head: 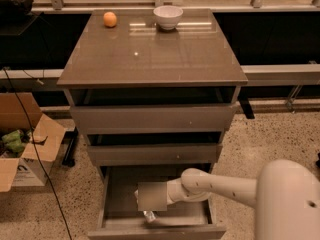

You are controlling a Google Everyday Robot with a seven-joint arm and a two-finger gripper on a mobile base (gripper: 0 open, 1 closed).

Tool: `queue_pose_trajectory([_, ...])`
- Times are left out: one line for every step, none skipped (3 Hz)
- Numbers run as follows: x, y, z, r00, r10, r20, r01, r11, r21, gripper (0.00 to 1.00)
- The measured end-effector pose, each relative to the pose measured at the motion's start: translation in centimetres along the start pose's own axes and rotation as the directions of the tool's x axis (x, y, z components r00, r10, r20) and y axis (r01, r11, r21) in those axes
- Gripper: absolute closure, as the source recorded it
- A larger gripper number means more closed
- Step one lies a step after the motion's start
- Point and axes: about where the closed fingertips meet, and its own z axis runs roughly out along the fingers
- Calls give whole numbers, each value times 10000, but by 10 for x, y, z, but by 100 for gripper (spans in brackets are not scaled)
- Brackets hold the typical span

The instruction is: Pick redbull can from bottom drawer and place on counter

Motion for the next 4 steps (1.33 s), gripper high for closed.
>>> queue_pose_trajectory([-28,66,-62,9537,-2862,922,2880,9576,-74,100])
queue_pose_trajectory([-61,149,-164,7592,-6391,1229,6339,7690,828,100])
queue_pose_trajectory([-111,175,-271,5995,-7981,604,7687,5952,2341,100])
queue_pose_trajectory([-179,198,-360,4569,-8889,-326,8467,4233,3222,100])
